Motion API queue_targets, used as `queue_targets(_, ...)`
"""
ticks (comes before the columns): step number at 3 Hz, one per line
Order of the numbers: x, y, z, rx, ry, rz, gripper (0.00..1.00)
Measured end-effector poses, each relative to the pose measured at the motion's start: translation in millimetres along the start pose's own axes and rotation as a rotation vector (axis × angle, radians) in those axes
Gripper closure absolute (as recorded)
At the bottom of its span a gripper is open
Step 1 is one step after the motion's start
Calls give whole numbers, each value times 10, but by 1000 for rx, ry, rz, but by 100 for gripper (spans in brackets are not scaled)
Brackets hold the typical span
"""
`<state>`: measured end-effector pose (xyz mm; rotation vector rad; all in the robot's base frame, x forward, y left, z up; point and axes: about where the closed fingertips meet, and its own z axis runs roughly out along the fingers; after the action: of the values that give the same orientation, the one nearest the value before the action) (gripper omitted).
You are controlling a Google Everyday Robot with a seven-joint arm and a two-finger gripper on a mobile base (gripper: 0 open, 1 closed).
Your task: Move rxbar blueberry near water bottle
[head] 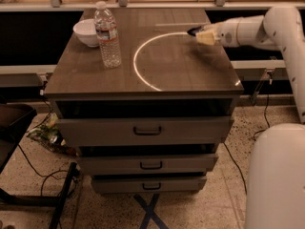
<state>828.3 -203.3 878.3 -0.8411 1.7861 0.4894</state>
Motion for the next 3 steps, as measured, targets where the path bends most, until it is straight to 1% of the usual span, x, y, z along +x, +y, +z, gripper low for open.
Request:
queue_targets(1, -446, 22, -264, 50, -1, -75, 59)
queue_targets(3, -431, 58, -173, 38, 2, -74, 13)
